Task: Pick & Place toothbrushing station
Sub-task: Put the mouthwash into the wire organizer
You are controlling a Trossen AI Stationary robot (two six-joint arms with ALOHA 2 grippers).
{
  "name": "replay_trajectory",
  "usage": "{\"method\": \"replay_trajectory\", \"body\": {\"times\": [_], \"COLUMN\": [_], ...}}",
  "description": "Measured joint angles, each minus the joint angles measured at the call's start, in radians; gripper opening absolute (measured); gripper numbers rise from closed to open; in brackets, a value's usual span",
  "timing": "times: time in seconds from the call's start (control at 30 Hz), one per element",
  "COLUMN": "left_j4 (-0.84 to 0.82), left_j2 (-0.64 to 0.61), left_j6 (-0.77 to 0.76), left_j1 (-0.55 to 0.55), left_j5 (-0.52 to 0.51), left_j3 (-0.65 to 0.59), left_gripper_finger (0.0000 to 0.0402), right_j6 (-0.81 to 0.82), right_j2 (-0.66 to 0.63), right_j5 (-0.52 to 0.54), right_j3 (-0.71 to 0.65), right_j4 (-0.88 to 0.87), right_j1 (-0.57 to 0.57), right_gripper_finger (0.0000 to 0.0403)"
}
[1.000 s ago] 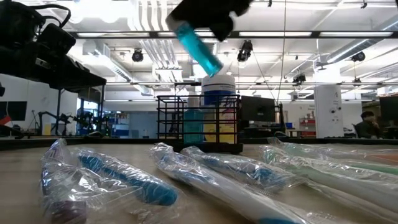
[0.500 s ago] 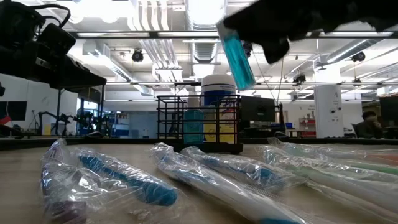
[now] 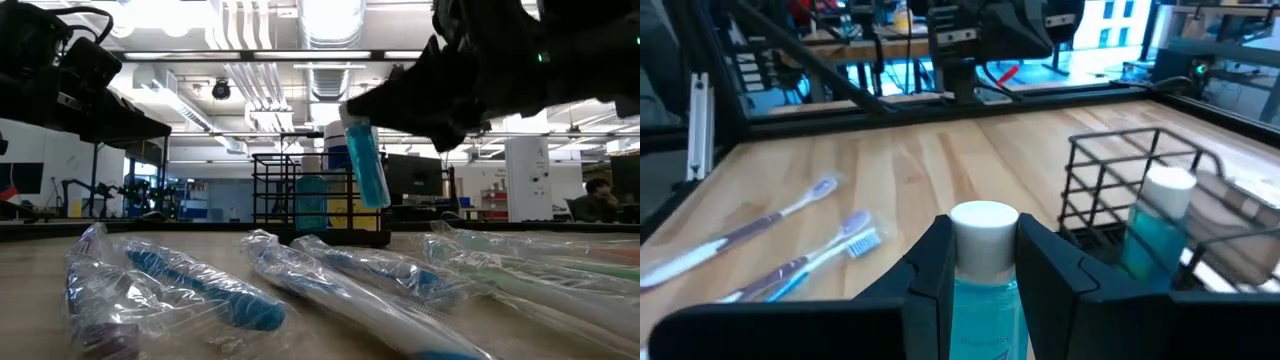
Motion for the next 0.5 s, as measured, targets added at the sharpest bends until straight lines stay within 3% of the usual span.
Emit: {"method": "replay_trajectory", "body": {"times": [0.5], "left_j4": [0.0], "left_j2": [0.0], "left_j6": [0.0], "left_j1": [0.0], "left_j5": [0.0], "left_j3": [0.0], "left_gripper_finger": [0.0012], "right_j6": [-0.056], "right_j2": [0.176], "right_j5": [0.046], "right_j3": [-0.015], "right_j4": [0.226], "right_j1": [0.008], "right_gripper_finger": [0.0072]}}
